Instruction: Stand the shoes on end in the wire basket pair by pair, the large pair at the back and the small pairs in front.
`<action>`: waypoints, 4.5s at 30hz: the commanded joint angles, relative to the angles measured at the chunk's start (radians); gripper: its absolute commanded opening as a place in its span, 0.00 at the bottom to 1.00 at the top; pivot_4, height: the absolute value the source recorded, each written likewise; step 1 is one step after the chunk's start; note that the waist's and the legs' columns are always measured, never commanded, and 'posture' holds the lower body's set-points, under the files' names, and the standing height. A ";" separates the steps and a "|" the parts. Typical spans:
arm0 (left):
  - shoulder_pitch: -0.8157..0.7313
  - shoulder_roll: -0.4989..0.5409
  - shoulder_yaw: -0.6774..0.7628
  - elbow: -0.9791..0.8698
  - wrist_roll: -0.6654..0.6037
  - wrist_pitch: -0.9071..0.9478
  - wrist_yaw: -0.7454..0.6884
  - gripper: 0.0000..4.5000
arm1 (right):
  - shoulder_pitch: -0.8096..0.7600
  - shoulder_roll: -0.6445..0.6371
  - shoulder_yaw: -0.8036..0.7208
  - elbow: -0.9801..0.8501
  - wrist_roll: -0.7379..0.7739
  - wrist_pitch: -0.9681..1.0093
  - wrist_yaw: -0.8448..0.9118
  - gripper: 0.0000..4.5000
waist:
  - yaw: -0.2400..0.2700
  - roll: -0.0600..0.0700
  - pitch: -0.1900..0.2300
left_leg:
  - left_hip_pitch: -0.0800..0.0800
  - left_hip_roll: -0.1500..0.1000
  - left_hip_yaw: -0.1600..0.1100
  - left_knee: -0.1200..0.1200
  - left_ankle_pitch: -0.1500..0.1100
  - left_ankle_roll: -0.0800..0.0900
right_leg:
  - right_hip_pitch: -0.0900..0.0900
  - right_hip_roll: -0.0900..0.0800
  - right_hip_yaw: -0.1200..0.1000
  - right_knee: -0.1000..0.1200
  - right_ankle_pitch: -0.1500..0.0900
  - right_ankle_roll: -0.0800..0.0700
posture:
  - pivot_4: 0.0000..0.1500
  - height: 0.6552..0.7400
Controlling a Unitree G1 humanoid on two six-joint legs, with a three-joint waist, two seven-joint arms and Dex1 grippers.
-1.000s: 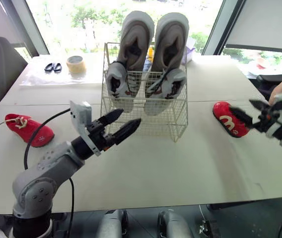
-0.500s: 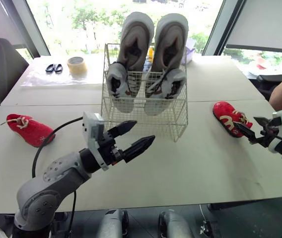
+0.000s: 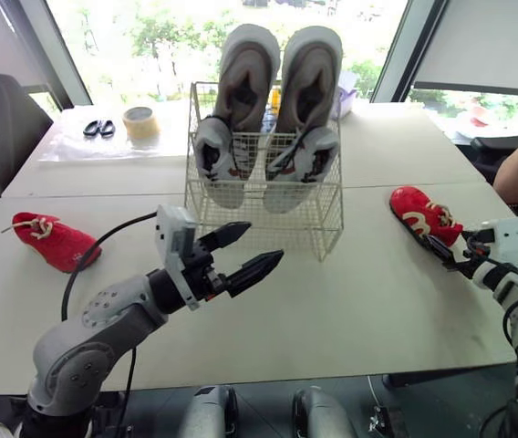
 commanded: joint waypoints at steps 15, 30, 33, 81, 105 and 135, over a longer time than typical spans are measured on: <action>-0.061 0.239 0.186 0.063 -0.261 0.046 -0.043 1.00 | -0.214 0.018 -0.026 0.211 -0.033 -0.234 -0.030 0.41 | -0.018 0.001 0.000 | 0.002 0.000 0.000 -0.001 0.000 -0.001 | 0.001 0.000 0.000 0.000 0.000 0.000 | 1.00 0.94; -0.807 0.404 0.385 0.850 -0.541 0.193 -0.197 1.00 | -0.870 -0.115 0.235 -0.366 0.008 -0.132 0.346 0.41 | -0.022 -0.004 0.005 | 0.009 0.001 0.005 -0.019 -0.002 -0.012 | 0.001 0.004 0.000 -0.001 -0.009 0.002 | 1.00 0.94; -0.876 0.418 0.348 0.885 -0.508 0.255 -0.269 1.00 | -0.878 -0.075 0.309 -0.384 -0.051 -0.220 0.397 0.41 | -0.020 -0.004 0.006 | 0.007 -0.001 0.007 -0.015 -0.003 -0.010 | -0.001 0.000 0.002 0.000 -0.008 0.002 | 1.00 0.94; -1.068 0.246 0.302 1.115 -0.004 0.327 -0.744 0.06 | -0.754 0.008 0.330 -0.629 0.060 -0.064 0.505 0.98 | -0.023 -0.004 0.006 | 0.011 0.000 0.006 -0.015 -0.001 -0.011 | -0.001 0.001 0.003 0.004 -0.009 0.002 | 1.00 0.94; -0.715 -0.270 0.430 0.572 -0.387 0.011 -0.020 0.06 | -0.504 0.689 0.157 -0.970 0.808 0.235 -0.504 0.98 | -0.019 -0.010 0.004 | 0.012 -0.001 0.001 -0.014 0.001 -0.010 | 0.002 0.001 0.002 0.006 -0.007 0.001 | 1.00 0.94; -0.540 -0.066 0.350 0.571 -0.472 0.065 -0.151 0.06 | -0.564 0.654 0.137 -0.938 0.845 0.285 -0.447 0.88 | -0.022 -0.009 0.004 | 0.012 0.000 0.001 -0.016 0.001 -0.010 | 0.002 0.001 0.002 0.004 -0.007 0.001 | 1.00 0.94</action>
